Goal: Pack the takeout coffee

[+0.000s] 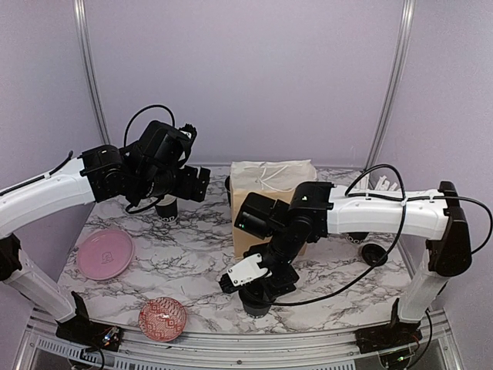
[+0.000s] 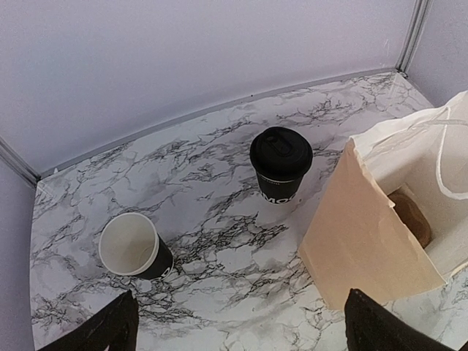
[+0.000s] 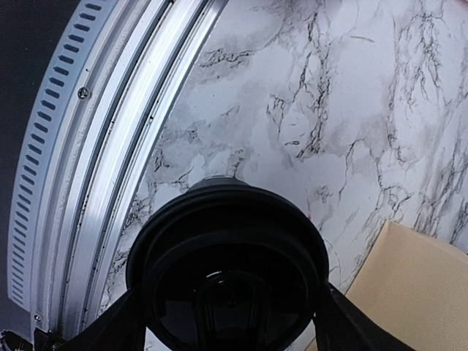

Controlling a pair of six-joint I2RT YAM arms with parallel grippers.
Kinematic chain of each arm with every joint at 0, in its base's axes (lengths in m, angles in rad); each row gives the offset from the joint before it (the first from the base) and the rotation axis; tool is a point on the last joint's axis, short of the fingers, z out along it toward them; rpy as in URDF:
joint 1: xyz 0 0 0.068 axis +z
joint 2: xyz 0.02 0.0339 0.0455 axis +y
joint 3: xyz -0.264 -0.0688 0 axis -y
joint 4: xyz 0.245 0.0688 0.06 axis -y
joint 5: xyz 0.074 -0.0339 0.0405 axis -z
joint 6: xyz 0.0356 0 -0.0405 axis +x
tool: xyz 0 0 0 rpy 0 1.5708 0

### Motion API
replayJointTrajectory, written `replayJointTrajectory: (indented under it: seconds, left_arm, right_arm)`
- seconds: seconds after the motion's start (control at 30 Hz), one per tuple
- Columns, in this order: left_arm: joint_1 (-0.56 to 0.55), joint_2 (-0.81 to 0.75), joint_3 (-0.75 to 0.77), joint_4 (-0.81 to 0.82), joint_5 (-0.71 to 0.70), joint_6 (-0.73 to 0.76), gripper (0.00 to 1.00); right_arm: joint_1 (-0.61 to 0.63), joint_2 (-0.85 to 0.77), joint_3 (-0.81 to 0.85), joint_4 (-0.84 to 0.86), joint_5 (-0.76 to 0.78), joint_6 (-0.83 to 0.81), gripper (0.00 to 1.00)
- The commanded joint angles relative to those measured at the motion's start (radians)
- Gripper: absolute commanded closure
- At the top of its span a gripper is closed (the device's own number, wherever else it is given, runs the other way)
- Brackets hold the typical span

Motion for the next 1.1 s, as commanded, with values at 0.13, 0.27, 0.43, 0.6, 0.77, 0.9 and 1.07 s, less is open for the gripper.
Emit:
replayJointTrajectory:
  seconds: [0.13,0.27,0.43,0.6,0.77,0.9,1.07]
  left_arm:
    - [0.007,0.007,0.03,0.016,0.01,0.039,0.01]
    - [0.018,0.043,0.106,0.018,0.059,0.117,0.01]
    - [0.028,0.152,0.267,0.034,0.201,0.275,0.02]
    - [0.065,0.299,0.456,0.033,0.324,0.381,0.08]
    - [0.103,0.458,0.639,-0.012,0.457,0.4,0.16]
    - [0.113,0.558,0.751,-0.053,0.551,0.455,0.2]
    - [0.12,0.62,0.808,-0.088,0.649,0.5,0.26]
  right_arm:
    - [0.015,-0.001,0.022,-0.043,0.021,0.004,0.38]
    - [0.008,-0.054,0.054,-0.07,0.013,-0.011,0.43]
    - [-0.055,-0.163,0.122,-0.108,-0.097,-0.043,0.44]
    - [-0.18,-0.284,0.194,-0.134,-0.218,-0.075,0.44]
    - [-0.311,-0.38,0.22,-0.135,-0.295,-0.073,0.45]
    - [-0.368,-0.432,0.253,-0.142,-0.33,-0.066,0.46]
    - [-0.439,-0.453,0.367,-0.147,-0.367,-0.058,0.47]
